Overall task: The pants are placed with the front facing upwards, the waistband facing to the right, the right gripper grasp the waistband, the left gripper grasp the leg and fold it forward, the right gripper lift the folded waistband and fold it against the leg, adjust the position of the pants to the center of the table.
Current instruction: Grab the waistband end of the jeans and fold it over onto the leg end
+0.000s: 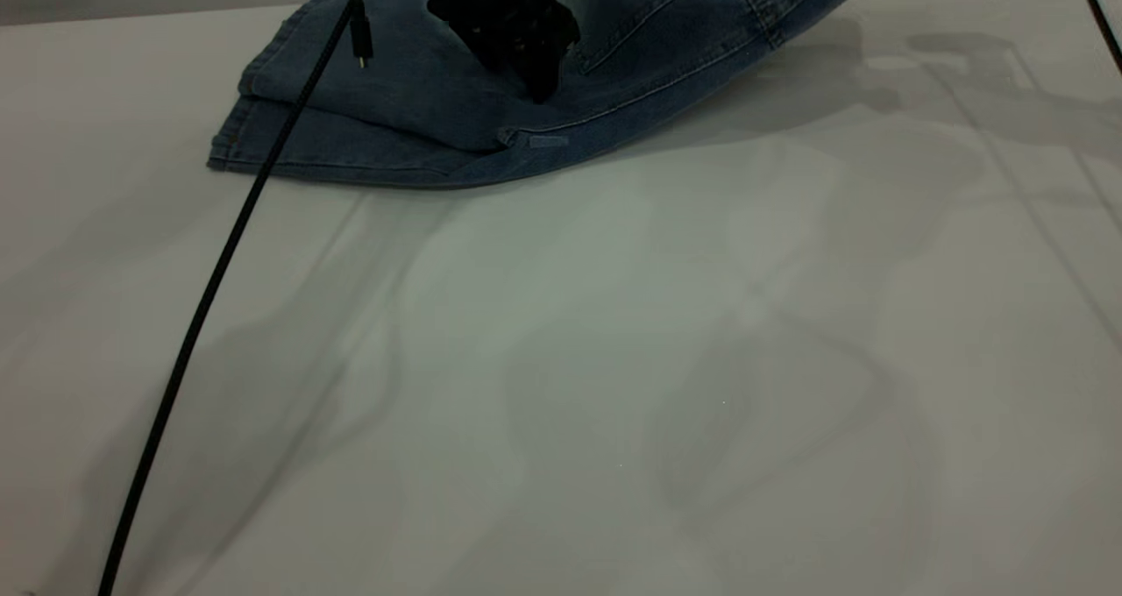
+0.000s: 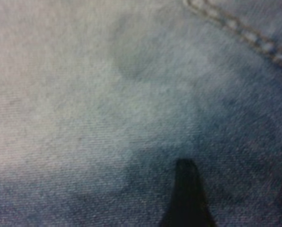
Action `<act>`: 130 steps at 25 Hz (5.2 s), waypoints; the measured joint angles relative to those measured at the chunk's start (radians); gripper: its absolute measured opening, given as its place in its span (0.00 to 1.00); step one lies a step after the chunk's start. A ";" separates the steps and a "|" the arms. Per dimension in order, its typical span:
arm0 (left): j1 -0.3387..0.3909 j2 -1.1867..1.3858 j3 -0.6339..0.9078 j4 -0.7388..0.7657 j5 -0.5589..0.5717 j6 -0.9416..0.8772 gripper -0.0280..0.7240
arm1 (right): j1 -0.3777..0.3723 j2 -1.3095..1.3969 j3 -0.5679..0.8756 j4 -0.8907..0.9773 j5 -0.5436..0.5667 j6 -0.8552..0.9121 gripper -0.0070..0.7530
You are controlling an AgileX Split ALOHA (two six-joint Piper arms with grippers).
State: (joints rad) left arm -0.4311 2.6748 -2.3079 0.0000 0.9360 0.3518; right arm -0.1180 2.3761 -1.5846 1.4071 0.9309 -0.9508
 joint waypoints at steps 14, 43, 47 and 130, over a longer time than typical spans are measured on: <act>0.000 0.006 0.001 0.000 -0.002 0.002 0.68 | 0.061 -0.064 0.000 0.059 0.130 -0.012 0.09; 0.123 -0.145 -0.028 0.091 0.284 -0.055 0.68 | 0.157 -0.063 0.000 0.092 0.154 -0.027 0.09; 0.162 -0.138 -0.028 0.067 0.284 -0.056 0.68 | 0.157 -0.063 0.000 0.092 0.154 -0.027 0.09; 0.178 -0.596 -0.189 -0.034 0.286 -0.082 0.68 | 0.496 0.022 -0.177 0.208 -0.120 -0.056 0.09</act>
State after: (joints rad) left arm -0.2532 2.0788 -2.4968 -0.0337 1.2220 0.2701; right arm 0.3776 2.3986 -1.7612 1.6150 0.8107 -1.0066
